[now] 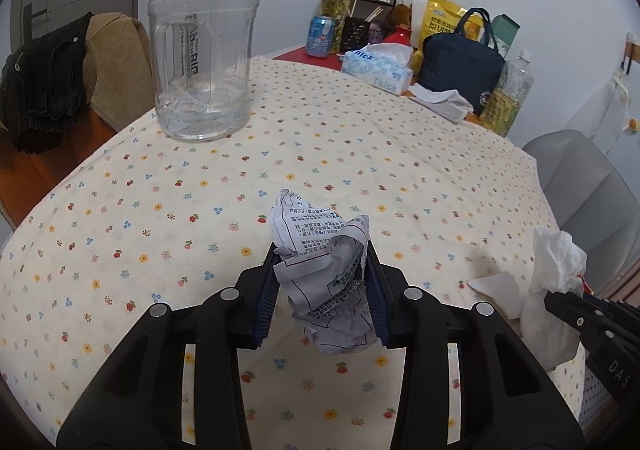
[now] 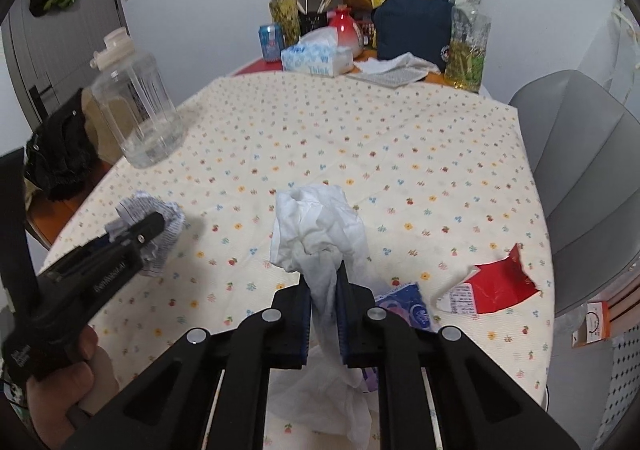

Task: Collect trash
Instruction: 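Grasp the white tissue with the right tool while the left tool holds the paper, then carry the paper and tissue in both tools over the trash bin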

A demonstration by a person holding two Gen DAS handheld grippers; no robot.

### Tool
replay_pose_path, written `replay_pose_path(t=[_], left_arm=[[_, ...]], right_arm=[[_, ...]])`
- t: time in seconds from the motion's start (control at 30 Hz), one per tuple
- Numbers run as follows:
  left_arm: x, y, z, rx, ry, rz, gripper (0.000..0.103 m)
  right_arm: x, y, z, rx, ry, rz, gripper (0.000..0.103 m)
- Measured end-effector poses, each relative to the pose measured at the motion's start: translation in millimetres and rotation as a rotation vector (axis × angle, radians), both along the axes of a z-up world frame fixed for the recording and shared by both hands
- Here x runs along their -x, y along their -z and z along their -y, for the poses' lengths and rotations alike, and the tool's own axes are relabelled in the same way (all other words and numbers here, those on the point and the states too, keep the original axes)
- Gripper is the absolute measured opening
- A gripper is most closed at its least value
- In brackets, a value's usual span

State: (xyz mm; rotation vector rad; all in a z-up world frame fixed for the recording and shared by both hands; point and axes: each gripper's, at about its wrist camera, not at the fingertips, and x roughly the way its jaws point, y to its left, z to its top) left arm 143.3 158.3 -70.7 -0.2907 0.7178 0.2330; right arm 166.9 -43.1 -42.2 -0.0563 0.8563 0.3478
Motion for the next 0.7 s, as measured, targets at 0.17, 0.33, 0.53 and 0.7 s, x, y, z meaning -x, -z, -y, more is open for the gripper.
replay_pose_path(t=[0.17,0.33,0.53,0.7], left_arm=[[7,-14,13,-0.012,0.017,0.025,0.039],[15,-27,28,-0.029,0.039,0.047,0.040],[22,-40,48,-0.051,0.068,0.067,0.039],[26,-47,68,-0.063,0.099,0.078,0.040]], right_arm=[[11,-18,10,-0.033,0.002,0.036,0.012],[24,-32,21,-0.060,0.003,0.067,0.012],[37,-42,40,-0.089,0.019,0.089,0.012],[45,-45,57,-0.094,0.043,0.096,0.012]])
